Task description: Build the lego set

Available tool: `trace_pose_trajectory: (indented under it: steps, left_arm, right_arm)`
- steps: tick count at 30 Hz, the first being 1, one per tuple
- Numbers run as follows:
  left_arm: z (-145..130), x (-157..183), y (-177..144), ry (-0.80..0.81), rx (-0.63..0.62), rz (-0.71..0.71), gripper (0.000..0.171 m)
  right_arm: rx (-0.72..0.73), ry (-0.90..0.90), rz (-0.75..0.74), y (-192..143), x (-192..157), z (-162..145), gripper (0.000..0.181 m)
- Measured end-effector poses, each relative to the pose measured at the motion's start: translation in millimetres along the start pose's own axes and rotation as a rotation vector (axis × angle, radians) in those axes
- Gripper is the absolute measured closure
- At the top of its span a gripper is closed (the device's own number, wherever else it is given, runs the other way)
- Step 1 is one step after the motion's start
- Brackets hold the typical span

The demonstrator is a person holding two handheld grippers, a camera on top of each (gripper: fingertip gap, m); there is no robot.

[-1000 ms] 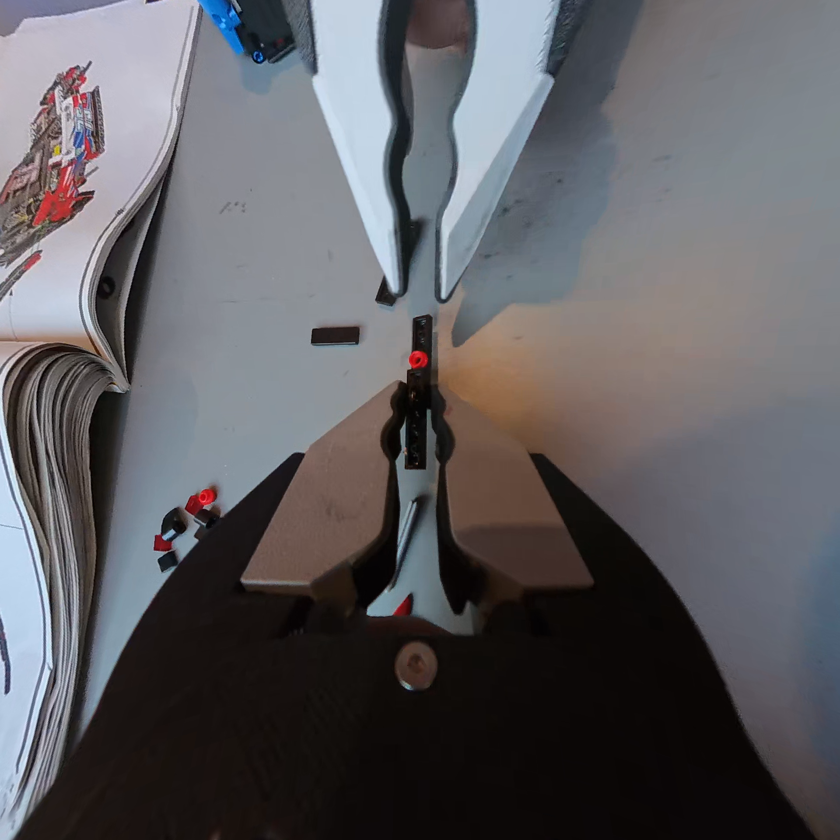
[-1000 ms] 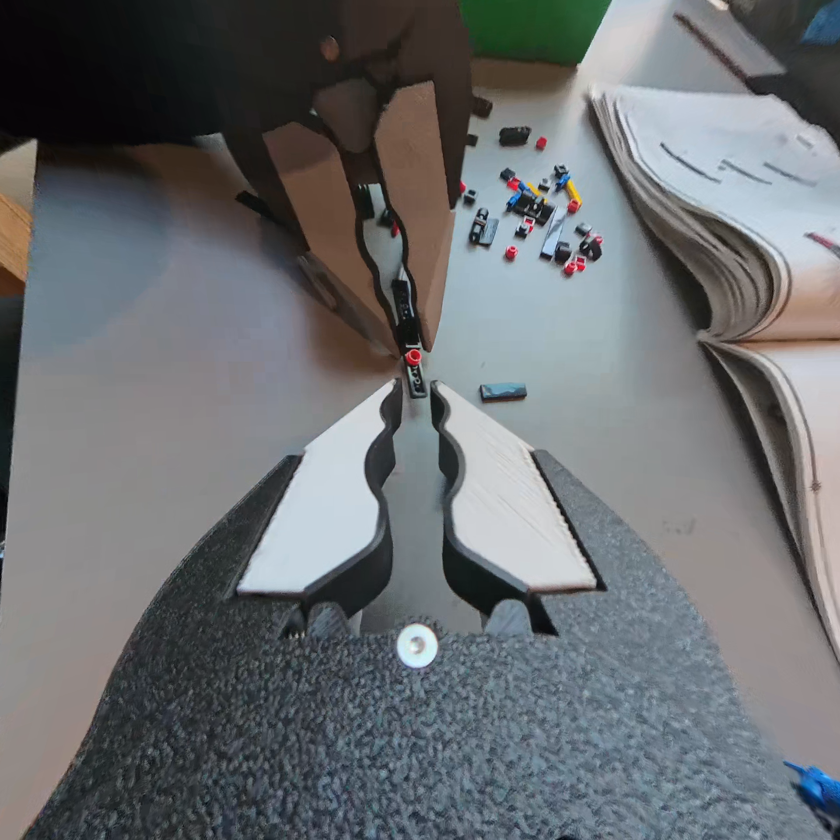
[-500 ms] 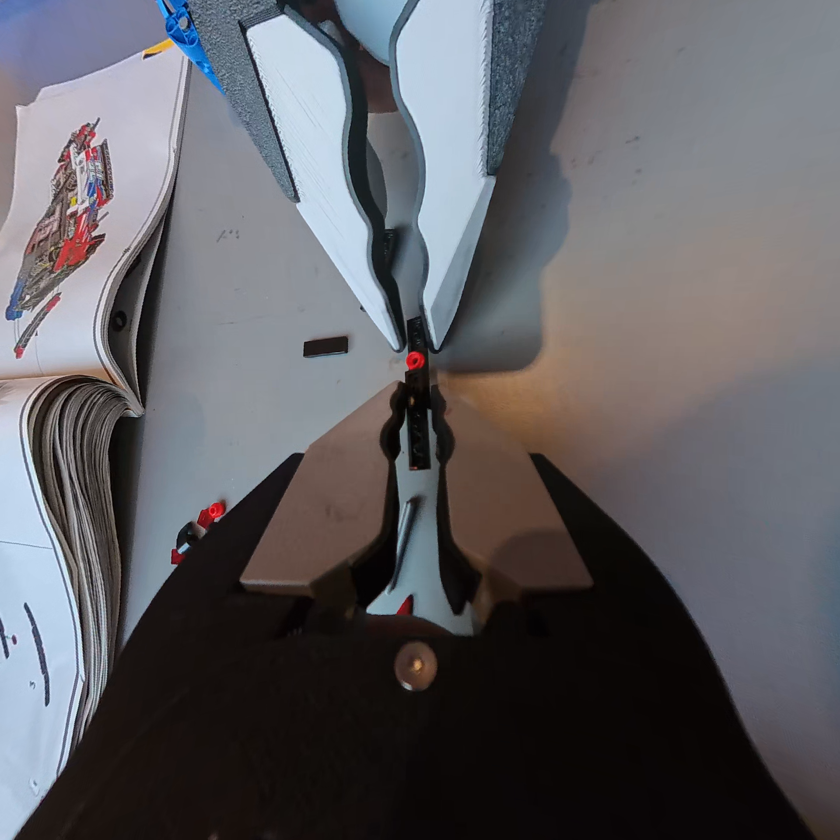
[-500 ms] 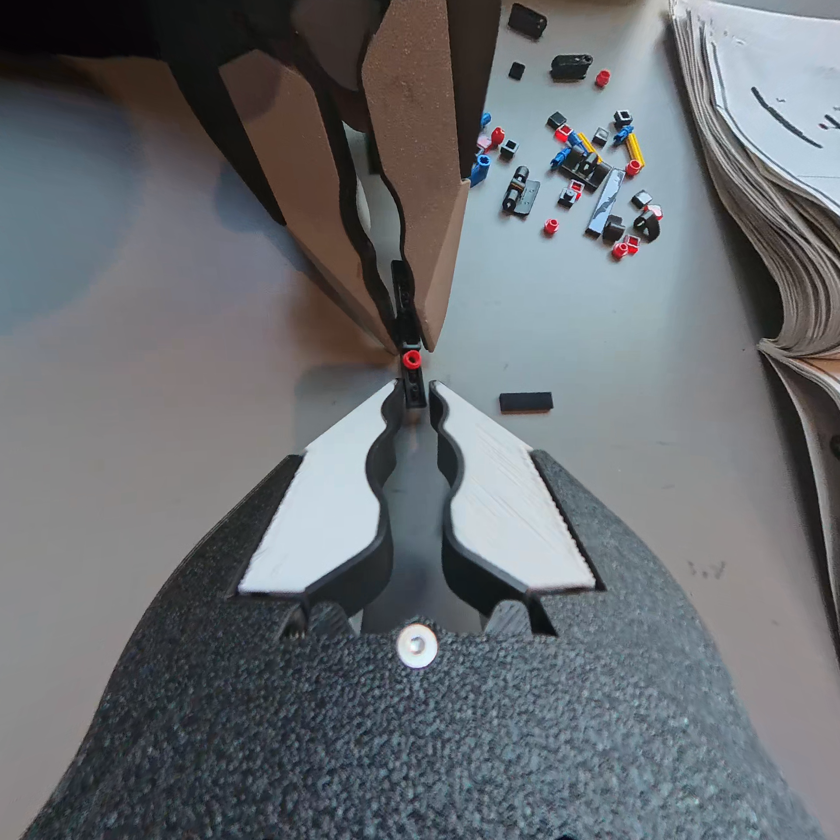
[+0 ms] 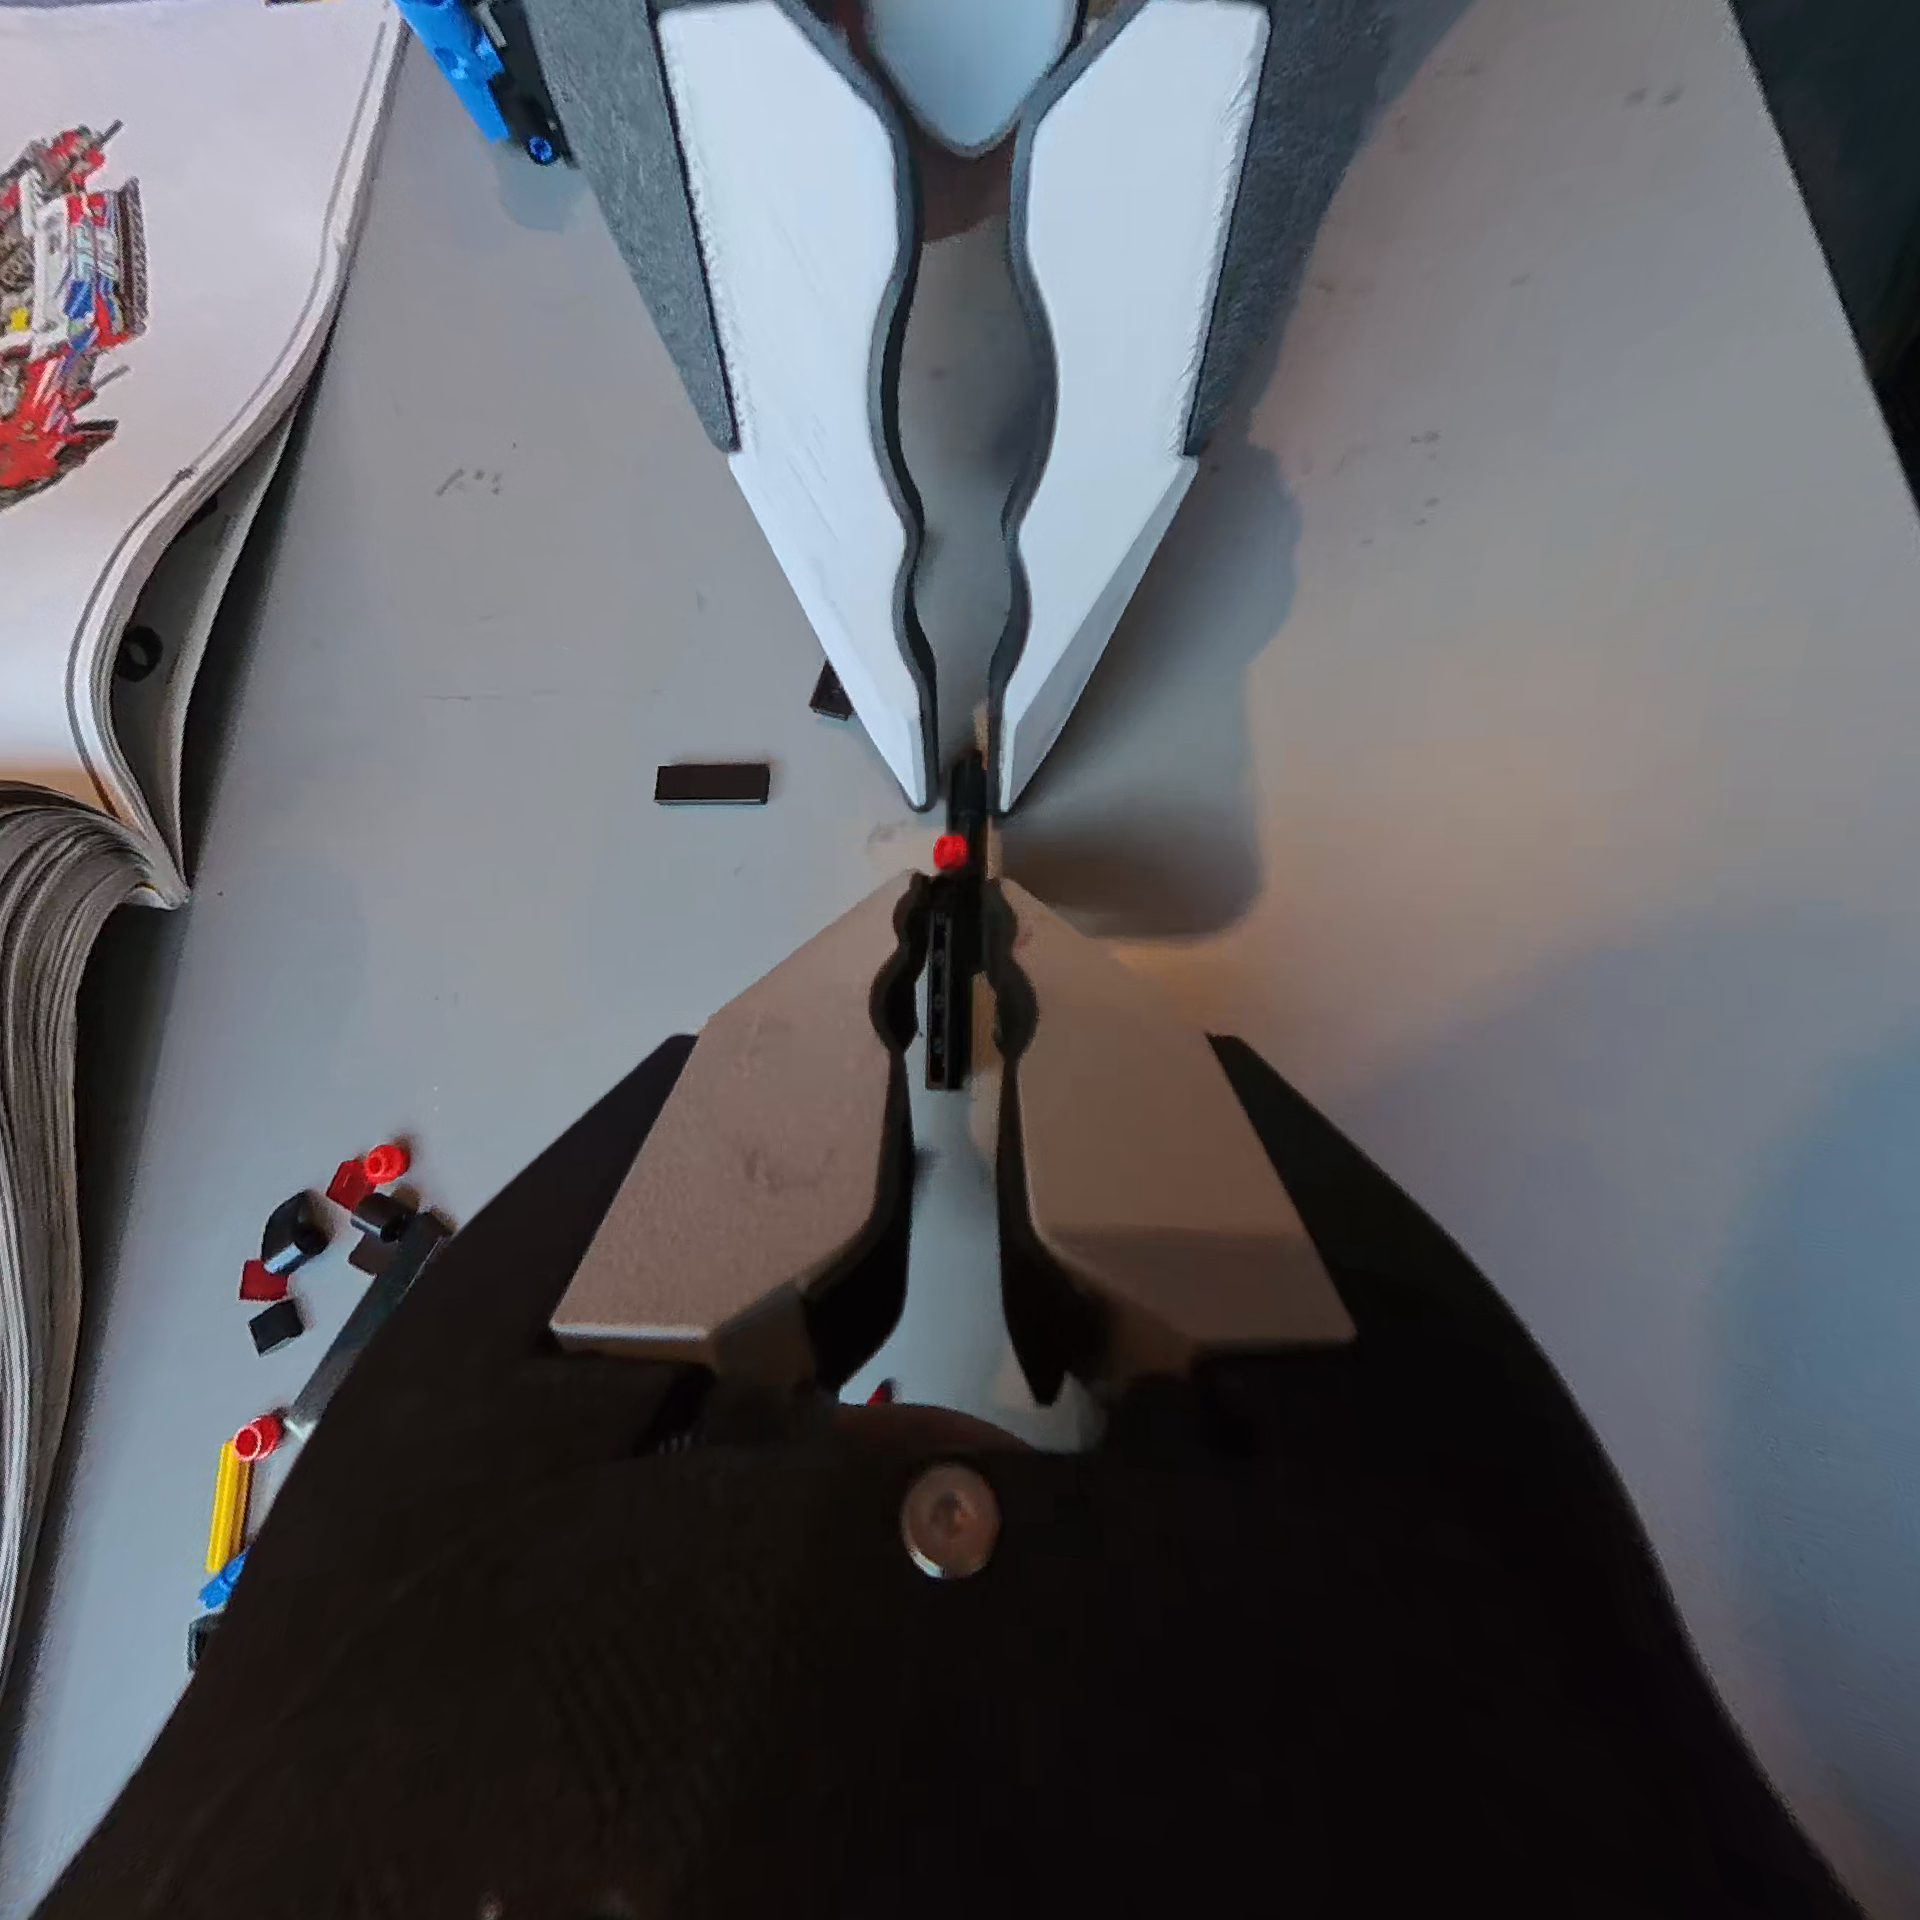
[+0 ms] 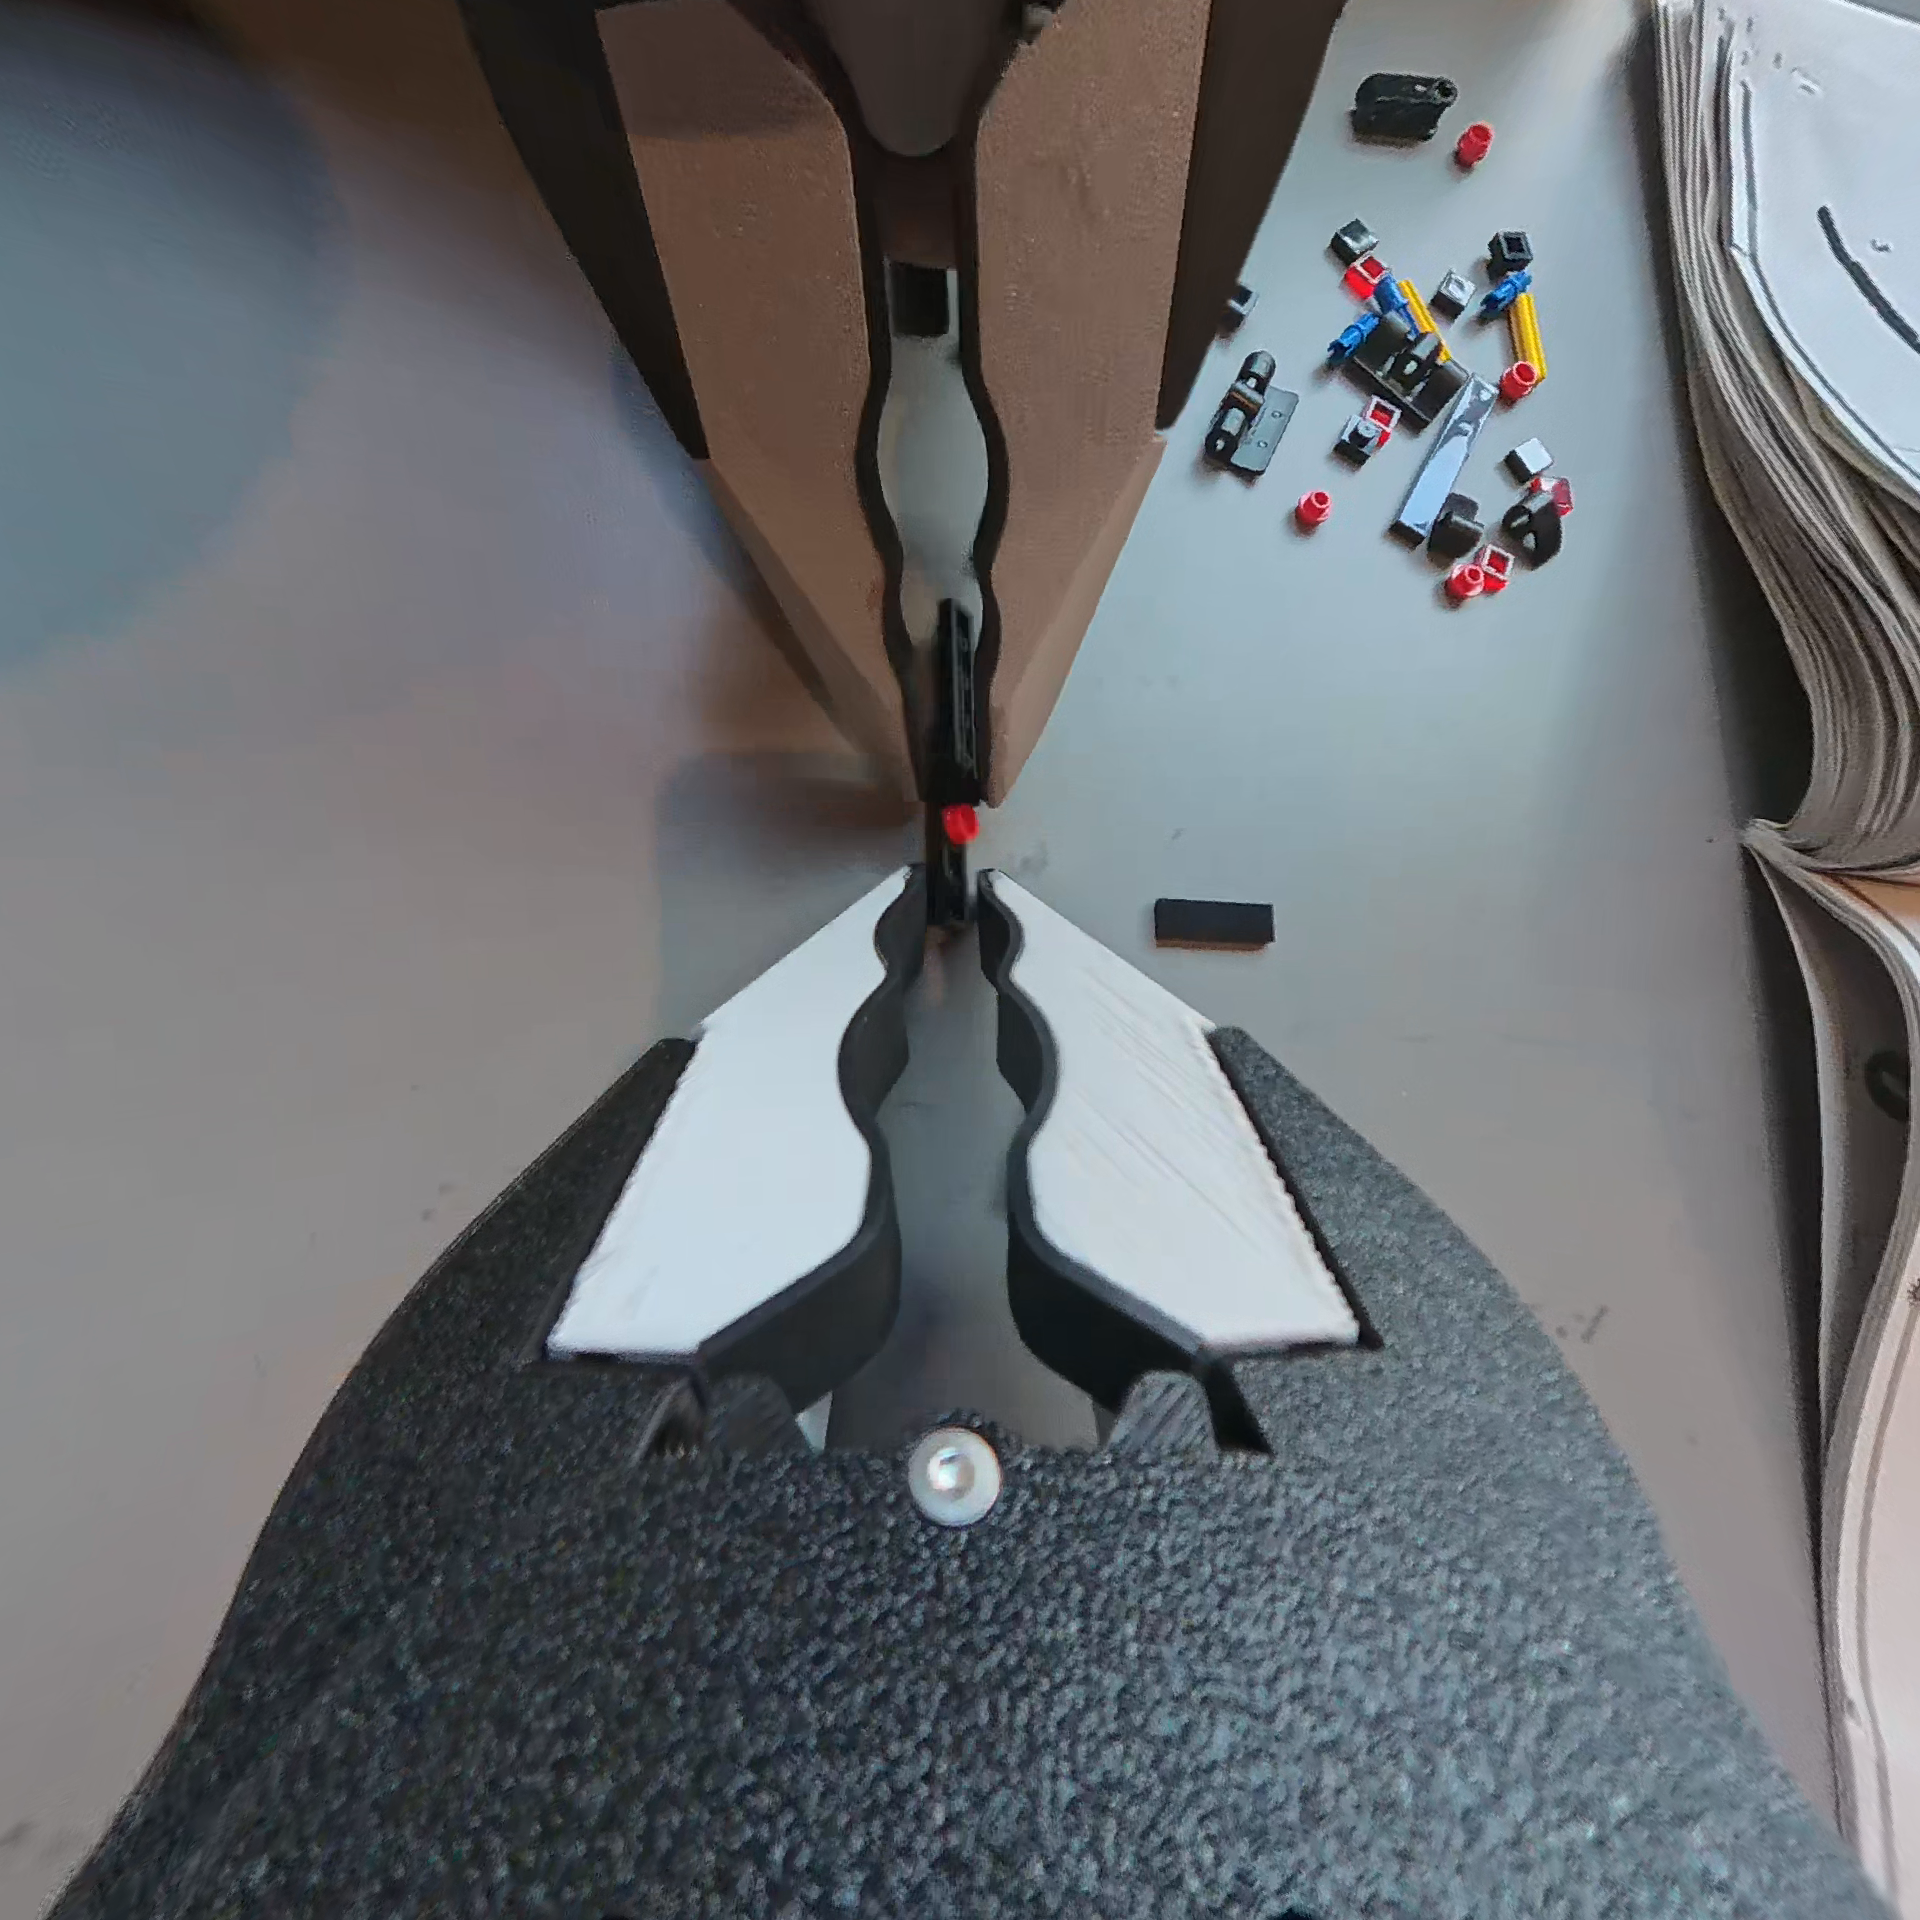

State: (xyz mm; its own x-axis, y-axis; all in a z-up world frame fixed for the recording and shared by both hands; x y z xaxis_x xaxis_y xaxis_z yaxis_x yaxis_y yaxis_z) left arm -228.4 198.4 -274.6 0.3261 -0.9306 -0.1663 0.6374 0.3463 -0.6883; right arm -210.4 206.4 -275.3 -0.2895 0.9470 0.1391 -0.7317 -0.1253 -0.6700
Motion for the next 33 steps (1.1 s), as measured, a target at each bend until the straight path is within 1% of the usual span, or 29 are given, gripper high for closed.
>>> trace_pose_trajectory:
  steps: [3, 5, 7, 10, 14, 16, 18, 21, 24, 28, 33]
  left_arm:
    - [0, 3, 0, 0.014, 0.002, -0.005, 0.165]
    - [1, 4, 0, 0.009, 0.003, -0.012, 0.161]
    - [1, 4, 0, 0.012, 0.002, -0.014, 0.157]
    - [2, 4, -2, 0.017, 0.006, -0.011, 0.157]
    - [4, 4, -6, 0.000, 0.023, -0.025, 0.154]
    - [5, 2, -8, -0.026, 0.037, -0.020, 0.155]
    - [5, -5, -9, -0.053, 0.033, 0.008, 0.159]
    - [1, -10, -11, -0.103, 0.021, 0.014, 0.160]
    - [-3, -8, -8, -0.132, -0.002, -0.003, 0.157]
    - [-4, -3, -6, -0.099, -0.018, -0.014, 0.155]
    - [3, -6, -11, -0.121, 0.018, -0.007, 0.154]
  right_arm:
    - [-0.008, 0.006, 0.005, -1, 1, -1, 0.169]
    - [0.002, 0.024, 0.013, -4, 1, 0, 0.168]
    - [0.033, 0.051, 0.021, -7, 0, 2, 0.171]
    - [0.067, 0.054, 0.020, -9, -1, 5, 0.176]
    - [0.036, 0.053, 0.019, -10, -3, 1, 0.172]
    - [0.055, 0.094, -0.011, -18, 5, 1, 0.174]
    - [0.069, 0.159, -0.055, -27, 18, -1, 0.174]
    - [0.034, 0.214, -0.110, -34, 32, -13, 0.172]
    - [0.003, 0.216, -0.094, -30, 28, -20, 0.171]
    - [0.002, 0.199, -0.083, -22, 23, -20, 0.169]
    - [0.000, 0.194, -0.088, -22, 25, -19, 0.168]
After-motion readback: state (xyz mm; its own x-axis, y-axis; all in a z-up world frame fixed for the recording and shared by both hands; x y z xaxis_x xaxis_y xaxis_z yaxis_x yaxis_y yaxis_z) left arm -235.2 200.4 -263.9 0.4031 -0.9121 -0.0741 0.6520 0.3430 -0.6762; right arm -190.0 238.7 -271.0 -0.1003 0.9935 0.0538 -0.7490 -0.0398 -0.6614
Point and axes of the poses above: each gripper's, where its closed fingertips meet, y out along the fingers, z out of its top, x = y × z across the jaws, the point moved 1 cm from there along -y, back along the fingers, and after that the axes turned 4 degrees about x, right-handed, at the moved point
